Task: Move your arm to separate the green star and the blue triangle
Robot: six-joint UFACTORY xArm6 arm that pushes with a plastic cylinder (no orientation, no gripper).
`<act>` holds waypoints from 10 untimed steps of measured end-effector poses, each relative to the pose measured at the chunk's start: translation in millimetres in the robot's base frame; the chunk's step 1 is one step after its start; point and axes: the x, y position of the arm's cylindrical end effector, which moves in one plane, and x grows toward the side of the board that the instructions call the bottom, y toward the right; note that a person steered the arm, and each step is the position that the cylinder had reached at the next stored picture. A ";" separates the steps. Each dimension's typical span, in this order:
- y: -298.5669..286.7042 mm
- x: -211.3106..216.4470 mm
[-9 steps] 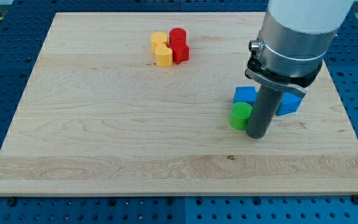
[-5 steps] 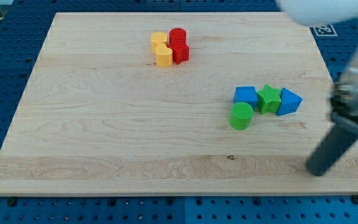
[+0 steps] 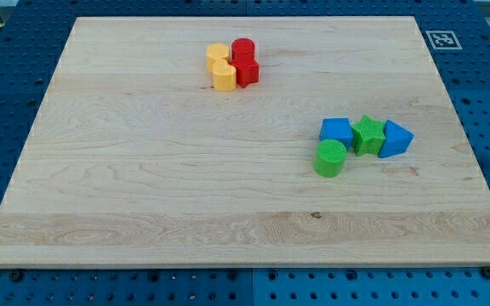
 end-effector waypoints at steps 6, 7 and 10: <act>-174.8 -10.6; -165.5 -34.0; -160.9 27.0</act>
